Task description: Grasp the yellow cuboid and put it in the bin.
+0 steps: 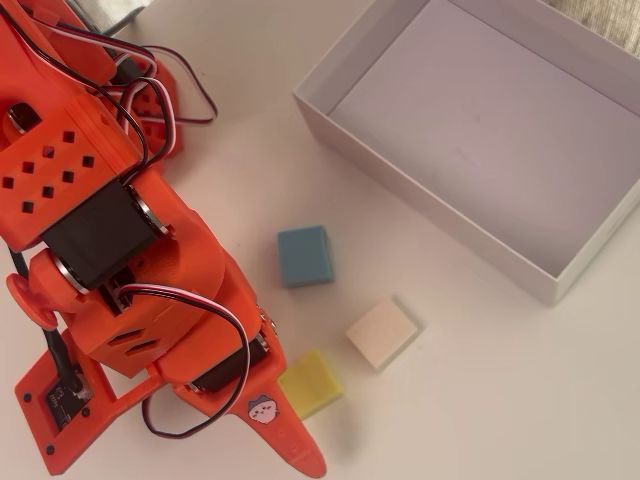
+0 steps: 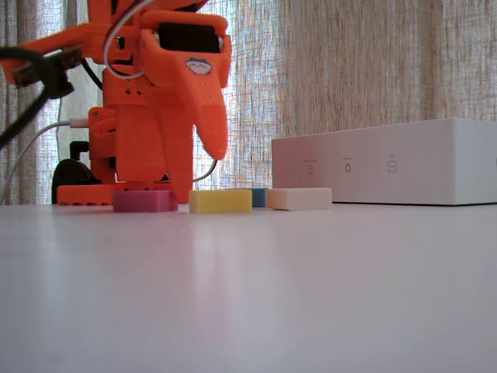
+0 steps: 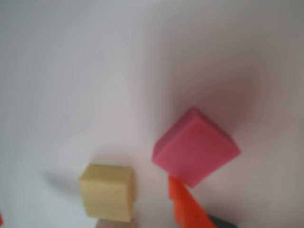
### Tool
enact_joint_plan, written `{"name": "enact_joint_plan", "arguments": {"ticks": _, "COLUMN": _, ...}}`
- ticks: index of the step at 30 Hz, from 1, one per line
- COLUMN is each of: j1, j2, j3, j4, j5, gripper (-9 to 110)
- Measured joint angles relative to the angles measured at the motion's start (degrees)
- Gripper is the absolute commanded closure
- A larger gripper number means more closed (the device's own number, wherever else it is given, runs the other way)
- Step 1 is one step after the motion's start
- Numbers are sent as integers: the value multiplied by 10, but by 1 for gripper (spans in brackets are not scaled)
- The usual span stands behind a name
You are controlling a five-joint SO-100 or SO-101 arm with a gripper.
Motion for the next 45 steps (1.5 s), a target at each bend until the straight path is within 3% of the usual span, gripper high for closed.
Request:
{"name": "enact_joint_plan", "arguments": {"ticks": 13, "j1": -27, "j2": -53, "j3": -8, "j4": -33, "j5": 0, "gripper": 59}}
{"name": "enact_joint_plan", "arguments": {"ticks": 17, "j1": -26, "j2": -64, "j3": -8, "j4": -34, "j5": 0, "gripper": 68}}
{"name": "enact_joint_plan", "arguments": {"ticks": 30, "j1": -2, "j2": -128, "j3": -57, "j4": -7, "j5": 1, "gripper": 69}}
{"name": "enact_joint_plan", "arguments": {"ticks": 34, "j1": -1, "j2": -143, "j3": -72, "j4": -4, "j5": 1, "gripper": 82}}
{"name": "enact_joint_plan", "arguments": {"ticks": 45, "j1": -10, "j2": -173, "j3": -101, "j4": 18, "j5": 0, "gripper": 88}}
